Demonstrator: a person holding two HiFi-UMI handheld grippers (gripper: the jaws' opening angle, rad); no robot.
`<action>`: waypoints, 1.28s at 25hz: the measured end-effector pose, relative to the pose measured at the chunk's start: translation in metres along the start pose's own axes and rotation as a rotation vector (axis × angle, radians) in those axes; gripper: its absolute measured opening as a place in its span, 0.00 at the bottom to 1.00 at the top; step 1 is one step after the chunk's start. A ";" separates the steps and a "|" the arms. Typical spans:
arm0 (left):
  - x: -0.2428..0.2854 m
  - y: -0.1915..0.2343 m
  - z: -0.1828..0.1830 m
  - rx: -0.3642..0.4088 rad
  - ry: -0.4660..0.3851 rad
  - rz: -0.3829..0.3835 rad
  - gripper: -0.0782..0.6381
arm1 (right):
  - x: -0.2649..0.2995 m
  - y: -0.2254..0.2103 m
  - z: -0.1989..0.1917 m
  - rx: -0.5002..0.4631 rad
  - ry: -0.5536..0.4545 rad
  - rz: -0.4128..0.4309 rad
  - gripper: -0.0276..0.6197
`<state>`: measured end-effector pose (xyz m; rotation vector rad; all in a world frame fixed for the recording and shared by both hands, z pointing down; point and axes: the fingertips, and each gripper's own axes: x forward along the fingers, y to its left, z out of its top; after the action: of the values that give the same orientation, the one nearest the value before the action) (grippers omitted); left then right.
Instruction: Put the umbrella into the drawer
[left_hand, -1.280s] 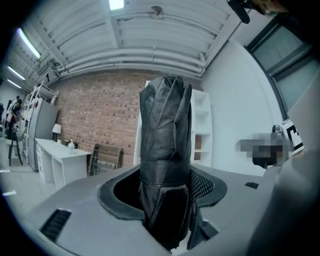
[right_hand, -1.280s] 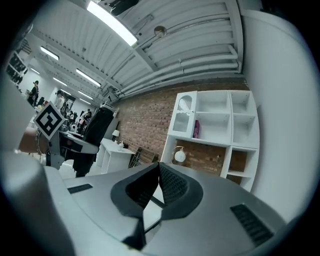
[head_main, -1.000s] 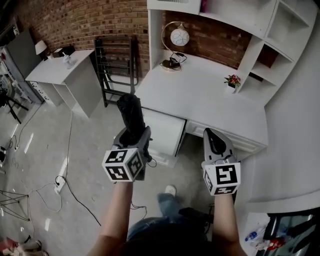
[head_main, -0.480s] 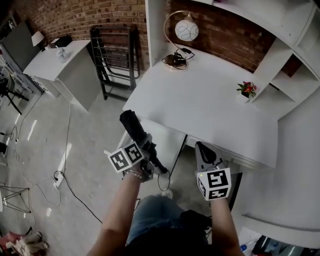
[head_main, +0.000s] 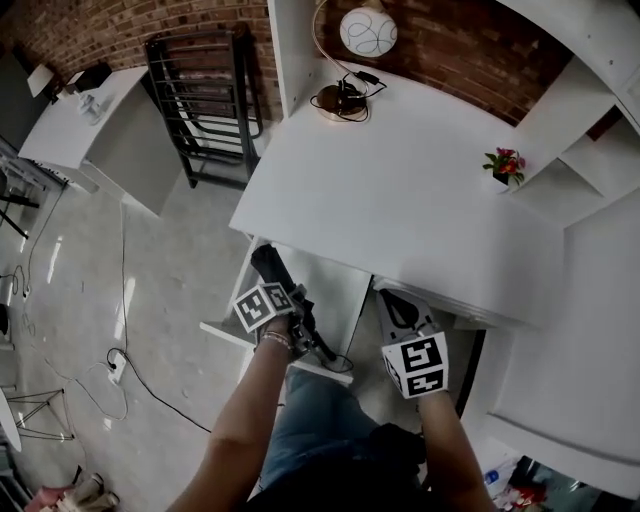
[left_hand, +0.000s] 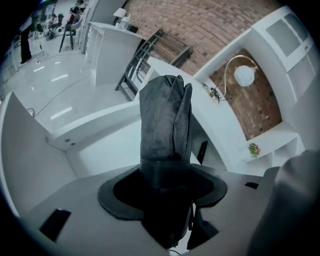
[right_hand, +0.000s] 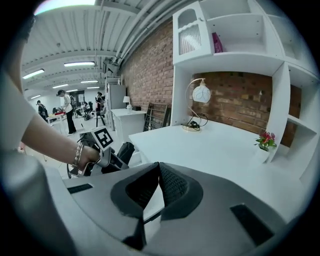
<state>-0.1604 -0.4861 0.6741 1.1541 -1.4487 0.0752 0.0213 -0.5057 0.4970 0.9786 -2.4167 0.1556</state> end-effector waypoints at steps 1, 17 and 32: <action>0.008 0.005 -0.002 -0.002 0.031 0.008 0.46 | 0.007 0.001 -0.001 0.006 0.015 0.002 0.04; 0.103 0.076 -0.003 -0.142 0.219 0.072 0.46 | 0.068 0.032 -0.054 0.166 0.269 -0.059 0.04; 0.070 0.059 0.003 -0.018 0.204 0.058 0.72 | 0.024 0.044 -0.043 0.142 0.201 -0.110 0.04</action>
<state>-0.1865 -0.4990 0.7608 1.0582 -1.2991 0.2144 -0.0046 -0.4752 0.5496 1.1000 -2.1873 0.3721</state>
